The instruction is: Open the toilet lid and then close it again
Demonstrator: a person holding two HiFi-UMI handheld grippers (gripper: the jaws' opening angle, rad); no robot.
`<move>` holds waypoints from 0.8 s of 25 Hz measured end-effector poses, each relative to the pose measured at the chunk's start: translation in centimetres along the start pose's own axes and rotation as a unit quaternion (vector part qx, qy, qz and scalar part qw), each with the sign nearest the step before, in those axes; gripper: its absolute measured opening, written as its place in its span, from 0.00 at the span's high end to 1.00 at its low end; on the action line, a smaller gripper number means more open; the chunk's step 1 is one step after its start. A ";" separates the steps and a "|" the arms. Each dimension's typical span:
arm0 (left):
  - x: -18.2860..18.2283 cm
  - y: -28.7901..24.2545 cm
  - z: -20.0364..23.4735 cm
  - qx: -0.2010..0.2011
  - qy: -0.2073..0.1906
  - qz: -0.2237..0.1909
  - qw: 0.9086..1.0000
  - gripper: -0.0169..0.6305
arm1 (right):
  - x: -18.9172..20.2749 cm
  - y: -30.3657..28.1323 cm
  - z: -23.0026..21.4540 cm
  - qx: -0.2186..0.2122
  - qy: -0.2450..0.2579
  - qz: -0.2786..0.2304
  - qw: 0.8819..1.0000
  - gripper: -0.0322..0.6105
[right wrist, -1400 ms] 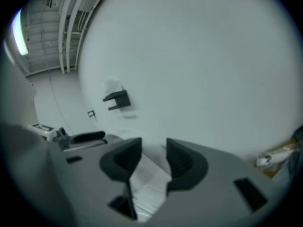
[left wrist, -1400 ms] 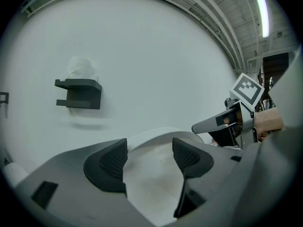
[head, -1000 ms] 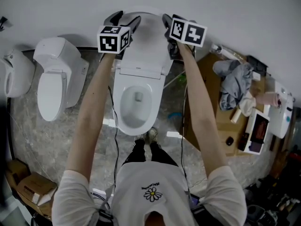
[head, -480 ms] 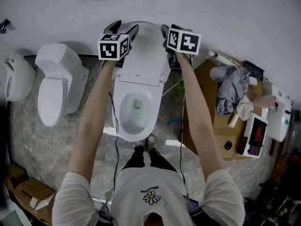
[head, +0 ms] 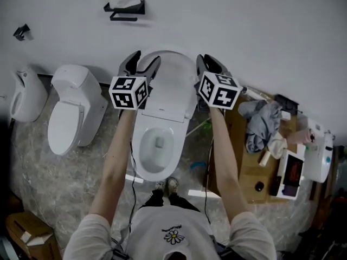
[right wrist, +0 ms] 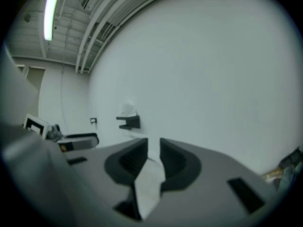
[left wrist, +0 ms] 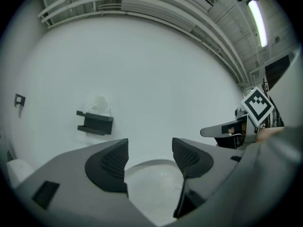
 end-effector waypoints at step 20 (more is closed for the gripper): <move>-7.5 22.1 -12.5 -0.080 -0.087 -0.110 0.987 0.93 | -0.4 24.7 9.9 0.002 0.040 -0.128 0.991 0.89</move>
Point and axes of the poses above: the fingertips, and each gripper's own axes: y backward along the fingers, z to its left, x out of its underside, the point moved 7 cm from there along y, backward along the fingers, and after that the axes turned 11 degrees about -z, right-handed, at the moved point
